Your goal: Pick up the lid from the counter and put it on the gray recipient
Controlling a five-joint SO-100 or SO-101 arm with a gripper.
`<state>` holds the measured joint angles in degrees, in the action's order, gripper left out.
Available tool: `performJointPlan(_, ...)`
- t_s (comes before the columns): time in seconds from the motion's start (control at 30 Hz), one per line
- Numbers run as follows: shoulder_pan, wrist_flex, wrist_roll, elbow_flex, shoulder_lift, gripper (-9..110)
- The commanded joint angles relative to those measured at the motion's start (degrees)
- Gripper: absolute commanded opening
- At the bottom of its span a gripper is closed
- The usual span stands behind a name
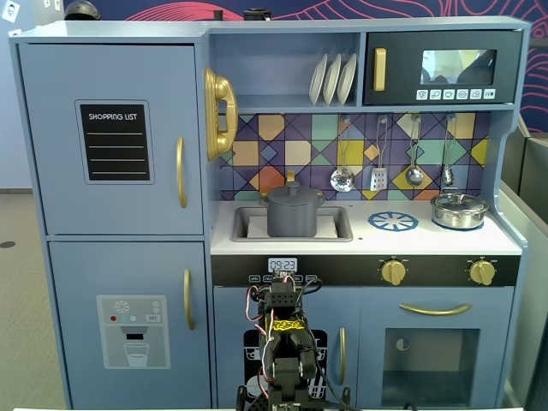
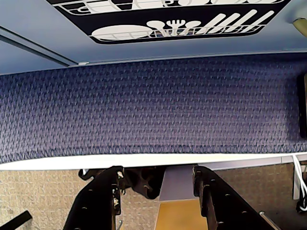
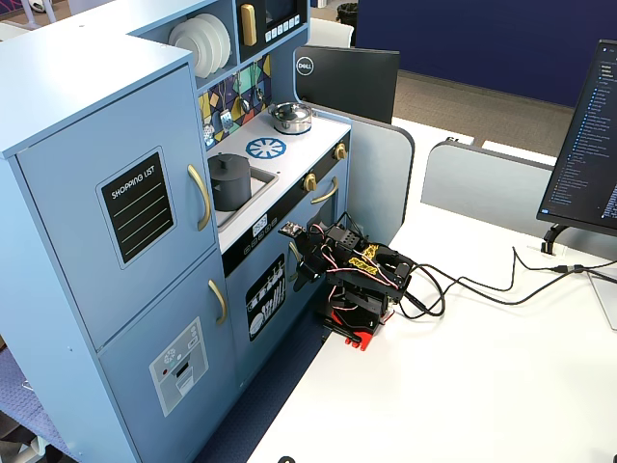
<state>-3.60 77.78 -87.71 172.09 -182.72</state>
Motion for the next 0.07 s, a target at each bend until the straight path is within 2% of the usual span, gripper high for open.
performJointPlan(0.0, 0.88, 9.84, 1.14, -0.09, 0.62, 10)
performJointPlan(0.03, 0.88, 9.84, 1.14, -0.09, 0.62, 10)
